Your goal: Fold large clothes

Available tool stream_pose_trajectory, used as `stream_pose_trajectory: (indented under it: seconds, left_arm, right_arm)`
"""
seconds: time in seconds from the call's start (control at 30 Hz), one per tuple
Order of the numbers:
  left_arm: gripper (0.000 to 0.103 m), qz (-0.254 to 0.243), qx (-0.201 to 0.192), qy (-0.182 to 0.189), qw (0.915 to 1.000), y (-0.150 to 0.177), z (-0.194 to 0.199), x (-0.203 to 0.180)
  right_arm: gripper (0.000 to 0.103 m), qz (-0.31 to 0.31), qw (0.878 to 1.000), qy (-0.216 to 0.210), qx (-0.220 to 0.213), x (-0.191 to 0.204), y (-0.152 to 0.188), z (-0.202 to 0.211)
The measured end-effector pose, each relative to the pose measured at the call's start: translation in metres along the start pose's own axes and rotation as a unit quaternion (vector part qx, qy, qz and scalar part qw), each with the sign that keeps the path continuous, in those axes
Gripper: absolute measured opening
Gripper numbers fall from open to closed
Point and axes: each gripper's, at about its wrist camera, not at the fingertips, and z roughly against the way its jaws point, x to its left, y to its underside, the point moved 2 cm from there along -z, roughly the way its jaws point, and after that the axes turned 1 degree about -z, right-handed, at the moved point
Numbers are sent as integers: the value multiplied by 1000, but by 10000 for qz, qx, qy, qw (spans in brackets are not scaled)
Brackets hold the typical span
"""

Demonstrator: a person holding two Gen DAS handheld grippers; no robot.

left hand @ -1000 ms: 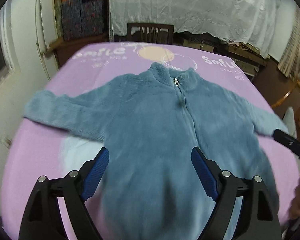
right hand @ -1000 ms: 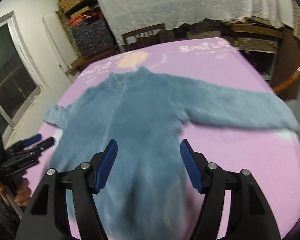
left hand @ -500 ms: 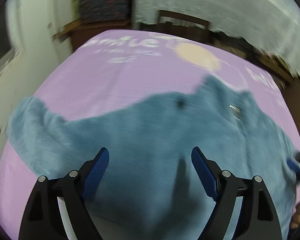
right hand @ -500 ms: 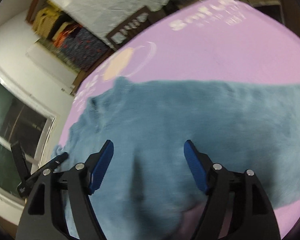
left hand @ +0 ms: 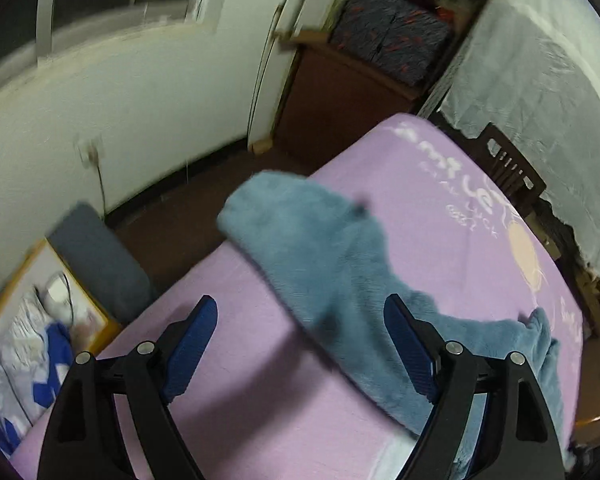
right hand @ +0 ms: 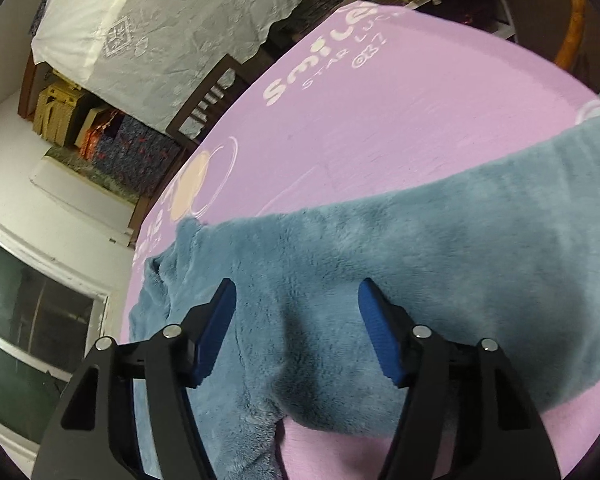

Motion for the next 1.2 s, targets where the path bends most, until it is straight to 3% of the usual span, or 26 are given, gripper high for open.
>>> stream_pose_trajectory:
  seconds: [0.07,0.17,0.27,0.37,0.4,0.43,0.5,0.67,0.77,0.83,0.97,1.03,1.1,1.2]
  left_arm:
    - [84,179,176,175,9995,-2,-12,3]
    - [81,-43,42,179,9998,-8,-16,-8]
    - [70,-148,21,166,9998,-11,-29,-20]
    - [47,-199,-171,-97,9996,-14,-37,-26]
    - [24,-194,-197,-158,9995,-15,-38,-26]
    - [13,-183,-194,-168,9995,-16,-38,-24]
    - [11,-19,-317,-162,9994,-14,-29,-15]
    - [11,-2,-872,-532,9948,21,29,8]
    - [31,-370,-981,-1077,9886,38,34,8]
    - [55,-409,-1025,-1431,9835,38,32,13]
    - [59,73,-1143,-1031,9881,27,51,28]
    - [59,10,-1137,-734,9908,27,57,19]
    - [59,-536,-1073,-643,9907,31,56,-10]
    - [60,-1465,-932,-694,9824,51,46,-63]
  right_arm:
    - [65,29,10000,28,-2,0,-5,5]
    - [65,114,9999,106,-28,2,-3,5]
    - [65,149,9998,139,-38,2,-2,6]
    - [65,186,9997,175,-48,4,-1,5]
    - [65,190,9996,187,-54,5,-1,5]
    - [65,189,9996,194,-56,7,-1,4]
    - [65,187,9996,193,-53,6,-1,5]
    - [65,258,9993,283,-50,9,1,4]
    - [65,328,9987,390,-32,11,2,2]
    - [65,429,9979,486,-31,14,4,1]
    - [65,542,9969,570,-61,17,6,3]
    - [65,472,9978,455,-87,17,5,6]
    - [65,469,9982,334,-145,19,5,10]
    - [65,591,9976,307,-164,25,6,11]
